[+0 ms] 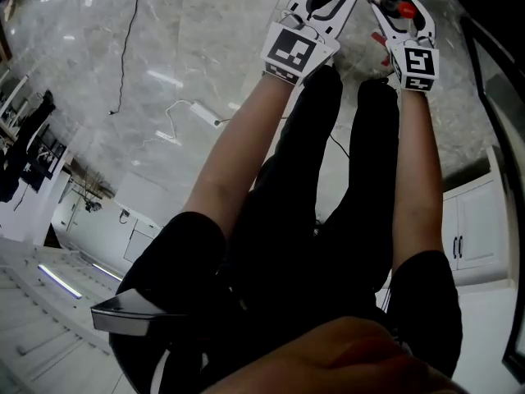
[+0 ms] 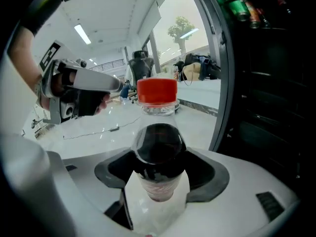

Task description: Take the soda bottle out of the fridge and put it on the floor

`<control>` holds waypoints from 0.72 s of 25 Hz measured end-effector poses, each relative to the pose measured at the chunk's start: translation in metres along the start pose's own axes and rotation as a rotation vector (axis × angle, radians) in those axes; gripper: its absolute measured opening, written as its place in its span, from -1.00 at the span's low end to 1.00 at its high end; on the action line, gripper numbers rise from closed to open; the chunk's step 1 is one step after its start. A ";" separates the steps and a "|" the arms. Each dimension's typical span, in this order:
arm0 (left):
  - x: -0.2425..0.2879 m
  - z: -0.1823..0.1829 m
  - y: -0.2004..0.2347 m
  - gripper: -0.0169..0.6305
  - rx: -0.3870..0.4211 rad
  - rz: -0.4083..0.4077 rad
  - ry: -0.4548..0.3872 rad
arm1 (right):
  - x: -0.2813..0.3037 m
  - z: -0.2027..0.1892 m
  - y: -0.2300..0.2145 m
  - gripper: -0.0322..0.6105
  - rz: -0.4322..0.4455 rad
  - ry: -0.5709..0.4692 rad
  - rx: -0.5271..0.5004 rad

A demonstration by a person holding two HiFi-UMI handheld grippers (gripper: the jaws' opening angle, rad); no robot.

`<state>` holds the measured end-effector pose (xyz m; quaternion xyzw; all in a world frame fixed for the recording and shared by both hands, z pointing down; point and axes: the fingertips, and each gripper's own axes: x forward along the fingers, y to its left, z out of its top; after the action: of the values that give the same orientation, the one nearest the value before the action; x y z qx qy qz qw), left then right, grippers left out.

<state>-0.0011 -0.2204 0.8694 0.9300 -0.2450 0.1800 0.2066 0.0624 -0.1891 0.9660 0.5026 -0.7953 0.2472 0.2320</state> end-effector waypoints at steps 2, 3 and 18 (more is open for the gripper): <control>0.009 -0.021 0.007 -0.96 -0.003 -0.001 0.014 | 0.019 -0.025 -0.002 0.09 0.009 0.029 -0.006; 0.012 -0.030 0.009 -0.96 -0.004 -0.003 0.021 | 0.027 -0.037 -0.003 0.09 0.013 0.041 -0.008; 0.052 -0.123 0.055 -0.96 -0.044 0.052 0.105 | 0.143 -0.144 -0.029 0.09 0.097 0.211 -0.139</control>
<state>-0.0166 -0.2254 1.0126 0.9079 -0.2617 0.2282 0.2348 0.0507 -0.2071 1.1697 0.4176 -0.8049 0.2538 0.3367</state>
